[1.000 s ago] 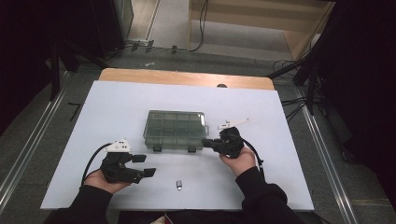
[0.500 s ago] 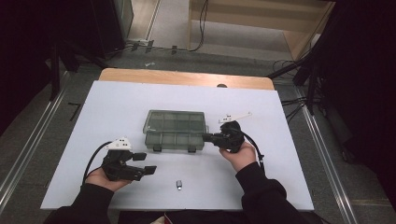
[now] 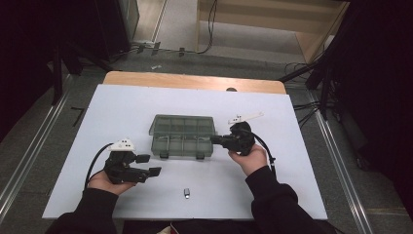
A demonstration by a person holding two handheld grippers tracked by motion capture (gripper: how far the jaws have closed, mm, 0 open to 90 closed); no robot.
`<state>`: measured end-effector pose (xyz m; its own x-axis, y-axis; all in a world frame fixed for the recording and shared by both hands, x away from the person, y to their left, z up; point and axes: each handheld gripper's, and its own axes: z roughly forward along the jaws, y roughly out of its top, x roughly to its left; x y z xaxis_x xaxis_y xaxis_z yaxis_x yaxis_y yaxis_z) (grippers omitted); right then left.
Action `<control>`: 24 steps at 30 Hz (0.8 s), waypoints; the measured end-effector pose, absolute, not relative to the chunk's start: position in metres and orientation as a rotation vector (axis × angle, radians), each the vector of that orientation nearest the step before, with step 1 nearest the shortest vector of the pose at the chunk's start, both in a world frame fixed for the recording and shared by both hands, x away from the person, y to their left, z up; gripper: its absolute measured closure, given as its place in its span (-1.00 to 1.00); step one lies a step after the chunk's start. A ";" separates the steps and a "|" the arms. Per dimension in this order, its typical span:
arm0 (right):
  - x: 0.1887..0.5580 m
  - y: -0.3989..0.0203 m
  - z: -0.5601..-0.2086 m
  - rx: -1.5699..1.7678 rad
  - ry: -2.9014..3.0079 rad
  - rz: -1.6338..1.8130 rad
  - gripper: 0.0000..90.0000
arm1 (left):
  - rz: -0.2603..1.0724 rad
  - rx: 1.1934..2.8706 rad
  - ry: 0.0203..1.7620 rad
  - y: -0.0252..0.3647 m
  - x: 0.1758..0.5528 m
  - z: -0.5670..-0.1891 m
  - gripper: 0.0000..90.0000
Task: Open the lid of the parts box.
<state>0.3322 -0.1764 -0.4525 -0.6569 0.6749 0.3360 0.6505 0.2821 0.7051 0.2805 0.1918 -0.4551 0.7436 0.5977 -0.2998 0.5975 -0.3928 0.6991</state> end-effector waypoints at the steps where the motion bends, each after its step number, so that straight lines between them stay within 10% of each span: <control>1: 0.332 -0.177 -0.452 1.293 2.492 1.352 0.94 | 0.005 2.091 0.903 0.192 0.281 -0.455 -0.35; 24: 0.344 -0.175 -0.443 1.302 2.474 1.383 0.94 | 0.085 2.084 0.930 0.194 0.308 -0.441 -0.36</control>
<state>0.3437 -0.1753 -0.4431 -0.6512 0.6719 0.3529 0.6525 0.2582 0.7124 0.3076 0.1944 -0.4408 0.7231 0.6431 -0.2519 0.5866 -0.3793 0.7155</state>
